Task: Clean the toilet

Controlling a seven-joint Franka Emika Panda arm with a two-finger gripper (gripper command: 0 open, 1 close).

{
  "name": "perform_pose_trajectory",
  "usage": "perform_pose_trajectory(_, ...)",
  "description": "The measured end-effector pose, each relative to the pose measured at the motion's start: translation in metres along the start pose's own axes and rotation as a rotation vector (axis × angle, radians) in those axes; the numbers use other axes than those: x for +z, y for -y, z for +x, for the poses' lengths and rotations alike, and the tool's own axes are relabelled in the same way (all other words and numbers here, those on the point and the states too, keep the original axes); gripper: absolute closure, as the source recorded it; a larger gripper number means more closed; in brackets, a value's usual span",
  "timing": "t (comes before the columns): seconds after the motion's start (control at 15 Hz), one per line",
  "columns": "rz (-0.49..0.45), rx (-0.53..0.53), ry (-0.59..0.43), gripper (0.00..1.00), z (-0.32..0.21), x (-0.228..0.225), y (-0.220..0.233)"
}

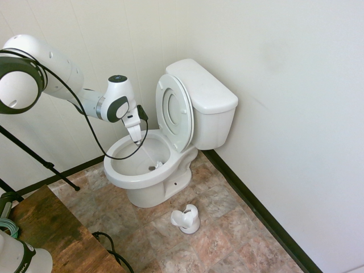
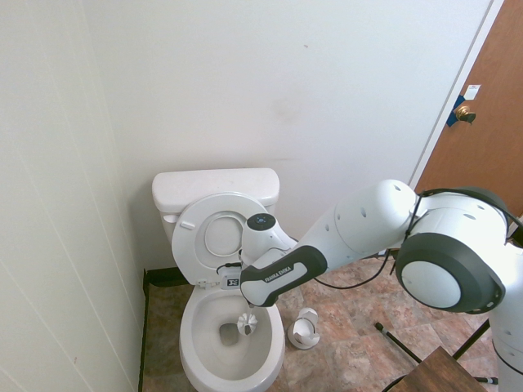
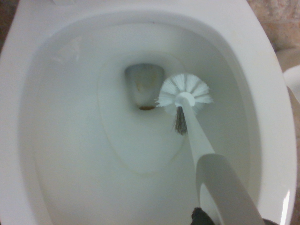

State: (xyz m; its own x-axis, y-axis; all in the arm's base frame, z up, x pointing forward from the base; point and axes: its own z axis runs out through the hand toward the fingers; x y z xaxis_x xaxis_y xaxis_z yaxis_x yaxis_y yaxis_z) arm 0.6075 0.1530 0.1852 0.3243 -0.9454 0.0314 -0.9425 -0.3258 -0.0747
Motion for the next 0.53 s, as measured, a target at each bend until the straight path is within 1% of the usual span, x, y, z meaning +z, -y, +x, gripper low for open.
perform_pose_trajectory(0.27,0.038,-0.018,-0.007,1.00,-0.010,-0.007,0.035)
perform_pose_trajectory(0.53,0.048,-0.039,-0.014,1.00,-0.041,-0.011,0.054)
